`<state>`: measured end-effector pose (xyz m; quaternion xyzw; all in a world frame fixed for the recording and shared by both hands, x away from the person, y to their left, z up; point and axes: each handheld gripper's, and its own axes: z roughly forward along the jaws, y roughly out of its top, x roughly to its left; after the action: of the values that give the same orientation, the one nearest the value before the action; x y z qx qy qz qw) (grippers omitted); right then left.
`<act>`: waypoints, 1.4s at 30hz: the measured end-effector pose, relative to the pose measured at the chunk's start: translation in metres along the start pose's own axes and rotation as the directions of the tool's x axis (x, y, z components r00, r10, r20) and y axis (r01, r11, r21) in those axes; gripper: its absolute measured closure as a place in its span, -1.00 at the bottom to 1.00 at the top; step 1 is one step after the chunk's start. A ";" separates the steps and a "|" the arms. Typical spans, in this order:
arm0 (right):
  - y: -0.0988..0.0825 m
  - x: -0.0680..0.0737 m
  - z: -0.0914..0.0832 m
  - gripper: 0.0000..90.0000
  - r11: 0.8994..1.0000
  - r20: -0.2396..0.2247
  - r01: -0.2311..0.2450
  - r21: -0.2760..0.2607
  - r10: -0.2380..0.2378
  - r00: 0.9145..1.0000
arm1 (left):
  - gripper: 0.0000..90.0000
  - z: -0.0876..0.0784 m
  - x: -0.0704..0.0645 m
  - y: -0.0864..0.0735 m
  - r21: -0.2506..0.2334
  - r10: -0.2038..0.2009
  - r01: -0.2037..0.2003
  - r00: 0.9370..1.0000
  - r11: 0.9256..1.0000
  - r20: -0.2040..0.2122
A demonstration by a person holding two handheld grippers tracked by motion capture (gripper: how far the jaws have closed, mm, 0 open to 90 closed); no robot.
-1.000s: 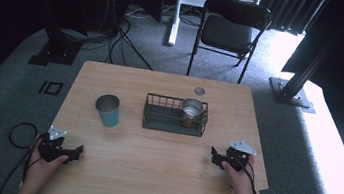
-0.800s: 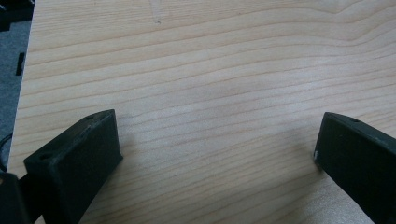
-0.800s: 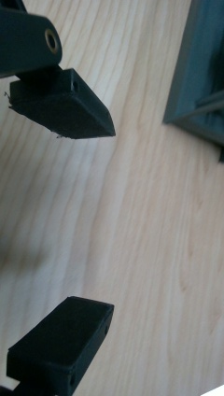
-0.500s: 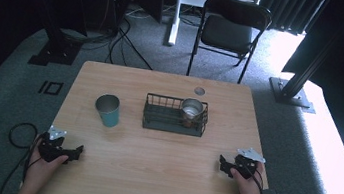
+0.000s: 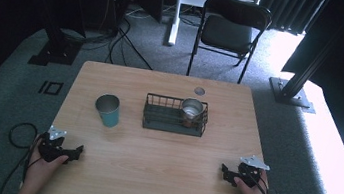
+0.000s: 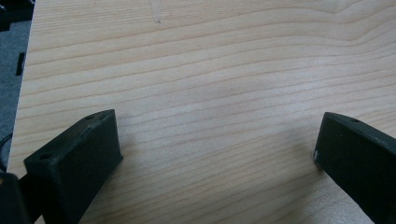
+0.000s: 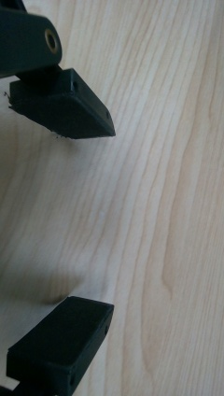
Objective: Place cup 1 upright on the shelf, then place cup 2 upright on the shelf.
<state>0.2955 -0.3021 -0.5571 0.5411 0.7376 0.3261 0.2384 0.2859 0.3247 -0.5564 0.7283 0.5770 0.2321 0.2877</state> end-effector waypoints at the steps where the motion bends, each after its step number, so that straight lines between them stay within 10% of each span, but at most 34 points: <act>1: -0.001 -0.001 -0.001 -0.72 1.000 0.001 0.000 0.005 0.000 1.000 | -0.98 0.000 0.000 0.000 0.000 0.000 0.000 1.000 1.000 0.000; 20: -0.003 -0.003 -0.001 -0.73 1.000 -0.015 0.001 0.023 0.000 1.000 | -0.98 0.000 0.000 0.000 0.002 0.002 -0.002 1.000 1.000 0.001; 42: -0.003 -0.003 -0.001 -0.73 1.000 -0.015 0.000 0.022 0.000 1.000 | -0.98 0.004 0.004 0.005 -0.011 0.130 -0.130 0.986 0.991 0.105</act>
<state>0.2938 -0.3062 -0.5581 0.5411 0.7430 0.3221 0.2268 0.2925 0.3273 -0.5559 0.7752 0.5117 0.2126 0.3035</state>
